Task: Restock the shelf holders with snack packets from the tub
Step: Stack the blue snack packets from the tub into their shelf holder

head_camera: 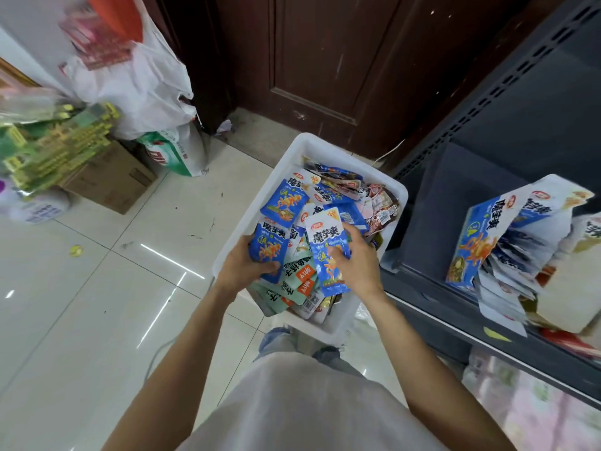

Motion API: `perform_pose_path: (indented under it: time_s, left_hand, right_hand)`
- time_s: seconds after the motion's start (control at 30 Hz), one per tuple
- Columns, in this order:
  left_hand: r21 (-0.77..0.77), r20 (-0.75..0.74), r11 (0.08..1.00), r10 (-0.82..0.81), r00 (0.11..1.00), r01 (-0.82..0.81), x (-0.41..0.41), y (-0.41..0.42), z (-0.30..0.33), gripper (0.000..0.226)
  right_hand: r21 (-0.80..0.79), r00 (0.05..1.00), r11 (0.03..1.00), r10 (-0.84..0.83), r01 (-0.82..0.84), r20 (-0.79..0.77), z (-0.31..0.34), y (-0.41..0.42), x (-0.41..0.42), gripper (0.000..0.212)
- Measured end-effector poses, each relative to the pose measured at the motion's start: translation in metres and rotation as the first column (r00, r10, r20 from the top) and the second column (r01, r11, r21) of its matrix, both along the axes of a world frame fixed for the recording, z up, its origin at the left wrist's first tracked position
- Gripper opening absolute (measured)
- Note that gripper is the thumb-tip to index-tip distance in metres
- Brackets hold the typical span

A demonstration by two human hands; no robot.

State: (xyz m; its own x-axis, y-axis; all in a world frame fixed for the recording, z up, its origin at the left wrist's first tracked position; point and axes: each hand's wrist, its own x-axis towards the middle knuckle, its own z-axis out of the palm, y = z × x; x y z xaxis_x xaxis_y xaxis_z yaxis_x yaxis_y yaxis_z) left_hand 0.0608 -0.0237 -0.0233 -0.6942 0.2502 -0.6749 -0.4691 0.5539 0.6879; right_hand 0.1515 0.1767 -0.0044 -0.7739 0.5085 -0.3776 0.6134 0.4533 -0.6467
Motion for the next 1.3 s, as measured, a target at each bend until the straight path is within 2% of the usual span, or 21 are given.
perform_pose_path:
  time_s: [0.03,0.1,0.17,0.2,0.37,0.53,0.7,0.73,0.8,0.93,1.0,1.13,1.23,1.3]
  left_hand:
    - [0.132,0.088,0.989,0.059,0.994,-0.071,0.001,-0.004,0.01,0.058]
    - [0.332,0.142,0.931,0.108,0.984,-0.15,0.004,-0.009,0.031,0.059]
    - [0.451,0.113,0.871,0.161,0.981,-0.195,0.004,-0.006,0.052,0.053]
    - [0.488,0.072,0.853,0.175,0.982,-0.187,0.003,-0.002,0.063,0.044]
    - [0.584,-0.129,0.811,0.054,0.99,0.032,-0.014,0.051,0.108,0.013]
    - [0.557,-0.255,0.787,-0.14,0.957,0.264,-0.008,0.125,0.118,0.023]
    - [0.583,-0.275,0.742,-0.206,0.939,0.333,0.022,0.191,0.132,0.023]
    - [0.595,-0.281,0.728,-0.209,0.937,0.341,0.028,0.203,0.136,0.022]
    - [0.598,-0.366,0.694,-0.209,0.907,0.401,0.038,0.224,0.148,0.019]
    - [0.601,-0.49,0.646,-0.168,0.856,0.471,0.053,0.261,0.167,0.018]
    - [0.614,-0.512,0.631,-0.138,0.848,0.474,0.055,0.277,0.173,0.019]
    - [0.598,-0.574,0.583,-0.167,0.801,0.55,0.062,0.315,0.177,0.023]
    - [0.536,-0.602,0.561,-0.27,0.752,0.631,0.075,0.342,0.164,0.024]
    - [0.438,-0.646,0.586,-0.322,0.692,0.682,0.079,0.353,0.148,0.021]
  right_hand:
    - [-0.155,0.995,0.985,-0.089,0.081,-0.047,0.007,0.002,0.002,0.038]
    - [-0.439,0.947,0.866,-0.308,0.24,-0.09,0.023,0.002,0.007,0.016]
    - [-0.573,0.878,0.759,-0.46,0.309,-0.135,0.038,0.005,0.015,0.007]
    - [-0.596,0.849,0.739,-0.5,0.314,-0.173,0.046,0.008,0.02,0.008]
    - [-0.507,0.727,0.799,-0.552,0.323,-0.407,0.091,0.03,0.056,0.017]
    - [-0.33,0.552,0.846,-0.526,0.42,-0.647,0.144,0.067,0.107,0.035]
    - [-0.219,0.315,0.812,-0.437,0.542,-0.843,0.182,0.134,0.142,0.023]
    - [-0.196,0.309,0.807,-0.42,0.557,-0.853,0.183,0.15,0.144,0.023]
    - [-0.119,0.377,0.818,-0.383,0.563,-0.843,0.178,0.18,0.143,0.025]
    - [0.025,0.643,0.883,-0.322,0.469,-0.695,0.143,0.227,0.129,0.025]
    - [0.089,0.728,0.917,-0.247,0.389,-0.639,0.125,0.24,0.124,0.023]
    - [0.198,0.764,0.913,-0.164,0.358,-0.624,0.106,0.26,0.12,0.009]
    - [0.186,0.766,0.905,-0.199,0.384,-0.611,0.106,0.278,0.122,0.011]
    - [0.148,0.762,0.924,-0.192,0.353,-0.618,0.111,0.286,0.123,0.01]
